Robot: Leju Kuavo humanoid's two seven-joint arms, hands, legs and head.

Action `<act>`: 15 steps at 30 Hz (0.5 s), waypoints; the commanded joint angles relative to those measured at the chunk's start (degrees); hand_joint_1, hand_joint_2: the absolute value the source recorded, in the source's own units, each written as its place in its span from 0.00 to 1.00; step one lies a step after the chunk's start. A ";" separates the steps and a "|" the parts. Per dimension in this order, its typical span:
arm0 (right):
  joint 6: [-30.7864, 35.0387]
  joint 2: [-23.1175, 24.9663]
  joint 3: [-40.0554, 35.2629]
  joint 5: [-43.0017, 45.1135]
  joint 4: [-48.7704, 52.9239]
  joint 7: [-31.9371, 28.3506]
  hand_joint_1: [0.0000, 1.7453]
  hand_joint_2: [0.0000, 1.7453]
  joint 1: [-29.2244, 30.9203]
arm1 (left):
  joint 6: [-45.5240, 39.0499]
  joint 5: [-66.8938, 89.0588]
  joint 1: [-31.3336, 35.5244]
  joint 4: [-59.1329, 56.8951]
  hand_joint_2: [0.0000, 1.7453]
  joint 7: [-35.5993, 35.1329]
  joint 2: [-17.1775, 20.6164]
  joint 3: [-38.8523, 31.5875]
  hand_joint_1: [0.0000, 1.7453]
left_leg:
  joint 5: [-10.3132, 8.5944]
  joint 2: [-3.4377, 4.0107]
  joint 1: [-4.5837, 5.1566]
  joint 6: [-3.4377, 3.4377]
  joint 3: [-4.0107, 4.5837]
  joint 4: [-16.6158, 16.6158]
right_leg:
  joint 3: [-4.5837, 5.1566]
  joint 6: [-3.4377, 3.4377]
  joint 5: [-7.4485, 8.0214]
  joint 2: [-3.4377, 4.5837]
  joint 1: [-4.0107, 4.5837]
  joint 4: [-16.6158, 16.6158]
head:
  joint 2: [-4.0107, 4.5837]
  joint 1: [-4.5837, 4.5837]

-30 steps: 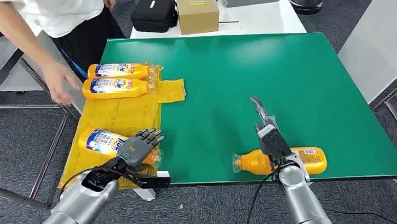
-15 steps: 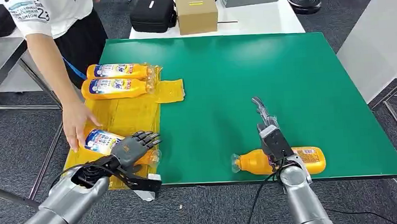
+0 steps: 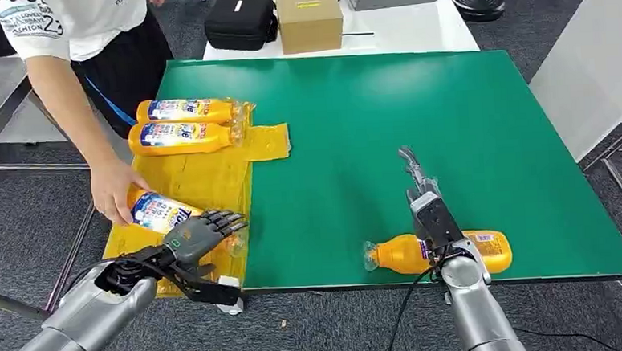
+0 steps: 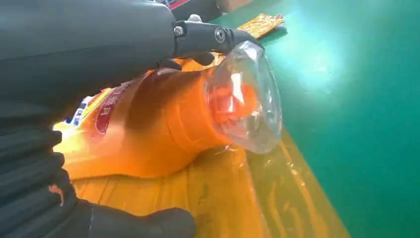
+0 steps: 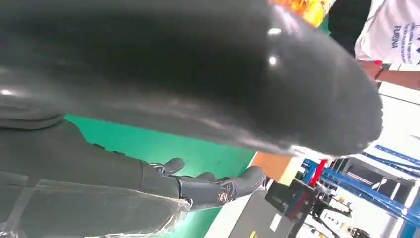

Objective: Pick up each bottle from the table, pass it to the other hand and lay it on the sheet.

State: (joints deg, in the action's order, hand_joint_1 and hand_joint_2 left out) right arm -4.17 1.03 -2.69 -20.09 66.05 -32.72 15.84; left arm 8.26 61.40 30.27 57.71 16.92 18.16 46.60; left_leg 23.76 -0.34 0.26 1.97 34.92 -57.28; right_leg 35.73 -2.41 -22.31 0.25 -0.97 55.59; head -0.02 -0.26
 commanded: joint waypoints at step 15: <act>0.50 0.42 1.21 -0.28 -3.27 0.17 0.00 0.00 2.15 | -6.35 -2.48 -11.27 19.50 1.00 -1.47 2.70 -9.46 0.00 | 0.29 0.25 -0.12 -0.18 -0.26 -0.07 | -0.23 0.16 -0.20 0.19 0.13 0.02 | 0.00 0.00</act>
State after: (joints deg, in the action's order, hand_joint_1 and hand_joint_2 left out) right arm -4.04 1.01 -2.27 -20.09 65.85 -32.72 15.78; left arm 8.53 54.86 25.24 70.00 18.32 23.98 45.86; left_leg 23.76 -0.34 0.27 1.97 35.10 -57.28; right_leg 35.90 -2.41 -22.31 0.25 -0.98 55.59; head -0.02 -0.26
